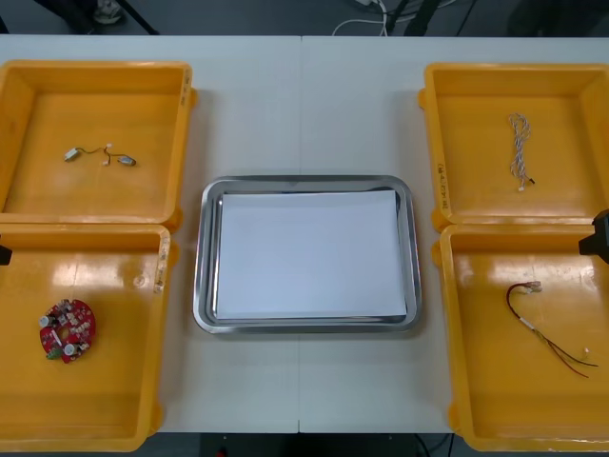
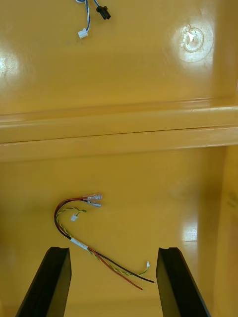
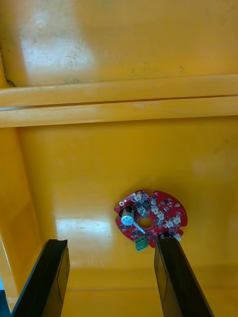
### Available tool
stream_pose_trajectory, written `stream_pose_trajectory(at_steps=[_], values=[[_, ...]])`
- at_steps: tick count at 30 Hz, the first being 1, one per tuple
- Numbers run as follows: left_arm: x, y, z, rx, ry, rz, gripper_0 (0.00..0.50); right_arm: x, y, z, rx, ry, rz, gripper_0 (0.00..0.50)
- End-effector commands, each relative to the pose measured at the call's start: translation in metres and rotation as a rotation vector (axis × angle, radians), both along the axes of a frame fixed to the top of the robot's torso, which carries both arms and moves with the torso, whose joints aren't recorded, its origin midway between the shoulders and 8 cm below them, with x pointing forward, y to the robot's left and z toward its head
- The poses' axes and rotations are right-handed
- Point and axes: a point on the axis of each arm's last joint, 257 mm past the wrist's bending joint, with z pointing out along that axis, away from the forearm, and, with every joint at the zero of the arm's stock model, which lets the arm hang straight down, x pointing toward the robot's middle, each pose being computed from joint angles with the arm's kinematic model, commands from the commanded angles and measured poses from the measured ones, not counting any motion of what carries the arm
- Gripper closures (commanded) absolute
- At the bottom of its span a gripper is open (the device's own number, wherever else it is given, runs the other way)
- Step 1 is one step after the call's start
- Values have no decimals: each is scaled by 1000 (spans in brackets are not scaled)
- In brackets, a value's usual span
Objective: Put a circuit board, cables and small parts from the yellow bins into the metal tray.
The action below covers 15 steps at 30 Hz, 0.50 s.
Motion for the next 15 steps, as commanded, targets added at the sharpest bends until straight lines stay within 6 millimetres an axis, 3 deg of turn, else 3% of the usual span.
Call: stream_pose_trajectory(at_steps=[1, 15], values=[[-4, 7, 8, 11, -22, 21, 0, -1, -3, 3, -10, -9, 8, 0], [-4, 7, 8, 11, -22, 21, 0, -1, -3, 3, -10, -9, 8, 0]])
